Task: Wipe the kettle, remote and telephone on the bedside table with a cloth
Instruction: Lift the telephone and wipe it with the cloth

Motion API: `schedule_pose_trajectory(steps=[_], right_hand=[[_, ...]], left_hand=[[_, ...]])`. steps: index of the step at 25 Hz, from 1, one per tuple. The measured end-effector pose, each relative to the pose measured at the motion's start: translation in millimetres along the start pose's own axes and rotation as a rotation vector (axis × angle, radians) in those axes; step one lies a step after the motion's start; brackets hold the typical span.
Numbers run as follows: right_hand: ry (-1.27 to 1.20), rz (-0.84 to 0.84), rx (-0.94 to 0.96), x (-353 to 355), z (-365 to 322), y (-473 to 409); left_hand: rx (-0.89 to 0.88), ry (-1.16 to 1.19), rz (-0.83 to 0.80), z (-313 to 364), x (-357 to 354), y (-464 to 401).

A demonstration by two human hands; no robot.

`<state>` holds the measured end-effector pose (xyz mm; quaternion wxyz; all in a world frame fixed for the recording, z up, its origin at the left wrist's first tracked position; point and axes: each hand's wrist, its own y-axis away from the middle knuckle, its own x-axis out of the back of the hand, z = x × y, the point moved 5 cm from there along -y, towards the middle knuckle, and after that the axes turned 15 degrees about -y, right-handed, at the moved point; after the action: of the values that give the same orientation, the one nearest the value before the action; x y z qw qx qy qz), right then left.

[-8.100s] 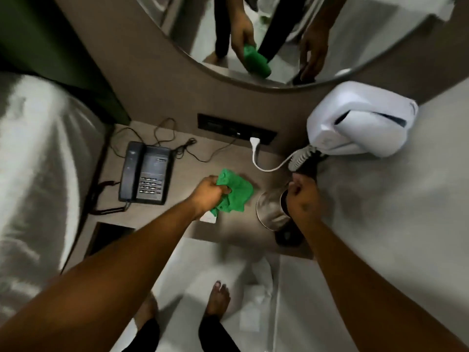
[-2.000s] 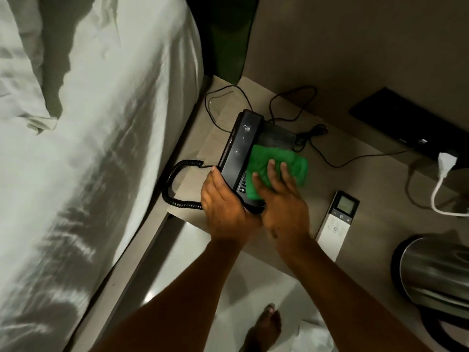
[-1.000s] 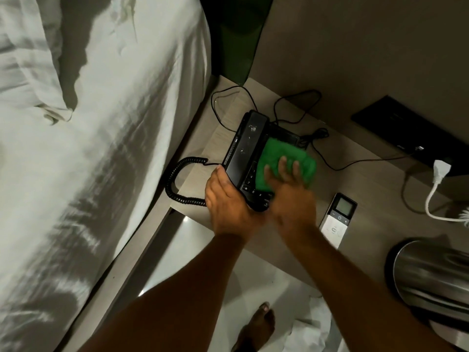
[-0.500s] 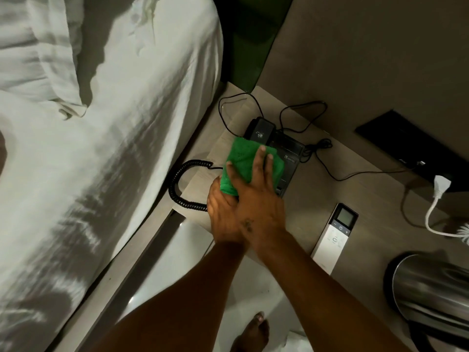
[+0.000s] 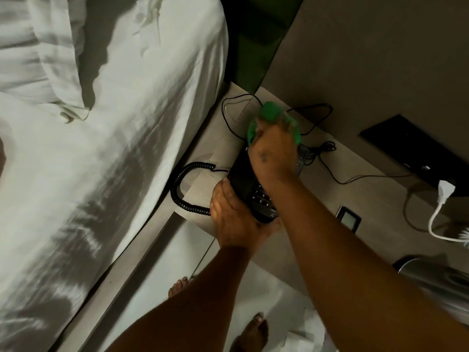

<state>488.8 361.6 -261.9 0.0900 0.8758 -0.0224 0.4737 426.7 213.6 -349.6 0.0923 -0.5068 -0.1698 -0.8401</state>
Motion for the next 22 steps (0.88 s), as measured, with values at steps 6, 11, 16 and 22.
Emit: schedule_pose_trajectory(steps=[6,11,16,22], right_hand=[[-0.017,0.046,0.018,11,-1,-20],[0.069,-0.056,0.087,-8,8,53],[0.067,-0.01,0.082,7,2,8],[0.049,-0.423,-0.22,6,21,-99]], left_hand=[[-0.003,-0.034,-0.084,3,9,0],[0.04,0.066,-0.023,6,12,3],[0.019,0.009,-0.049,4,6,1],[0.01,-0.044,0.013,1,4,0]])
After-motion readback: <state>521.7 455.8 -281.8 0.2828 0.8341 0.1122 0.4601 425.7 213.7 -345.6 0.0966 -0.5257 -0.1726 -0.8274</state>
